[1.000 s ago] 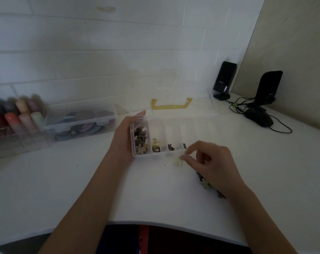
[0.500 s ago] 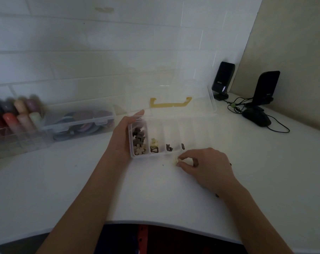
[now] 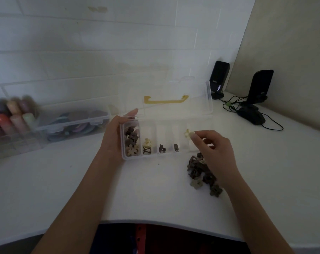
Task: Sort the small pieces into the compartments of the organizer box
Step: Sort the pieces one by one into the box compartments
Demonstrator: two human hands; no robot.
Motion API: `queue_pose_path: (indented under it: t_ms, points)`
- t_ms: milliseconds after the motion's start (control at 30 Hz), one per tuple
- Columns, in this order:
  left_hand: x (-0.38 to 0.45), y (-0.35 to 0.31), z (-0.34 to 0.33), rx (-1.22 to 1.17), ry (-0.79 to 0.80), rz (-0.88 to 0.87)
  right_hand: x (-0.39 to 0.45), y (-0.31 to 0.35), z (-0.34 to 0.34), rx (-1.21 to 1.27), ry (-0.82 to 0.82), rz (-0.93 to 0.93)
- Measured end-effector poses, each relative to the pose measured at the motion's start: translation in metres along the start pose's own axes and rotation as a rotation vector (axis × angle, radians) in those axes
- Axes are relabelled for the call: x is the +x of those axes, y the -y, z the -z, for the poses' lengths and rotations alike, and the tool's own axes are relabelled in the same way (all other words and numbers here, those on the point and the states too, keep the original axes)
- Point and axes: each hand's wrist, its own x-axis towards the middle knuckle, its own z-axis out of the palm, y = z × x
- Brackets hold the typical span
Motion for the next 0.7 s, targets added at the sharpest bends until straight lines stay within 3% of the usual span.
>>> queue_pose_path:
  t_ms: [367,600,700]
  points:
    - [-0.006,-0.002,-0.004,0.023,-0.007,-0.027,-0.002,0.003,-0.002,-0.015,0.003,0.061]
    - [-0.007,-0.002,-0.008,0.017,-0.038,-0.026,-0.006,0.026,-0.035,-0.243,0.182,0.388]
    - [-0.005,-0.002,-0.006,-0.021,-0.063,-0.008,0.001,0.046,-0.054,-0.384,0.157,0.535]
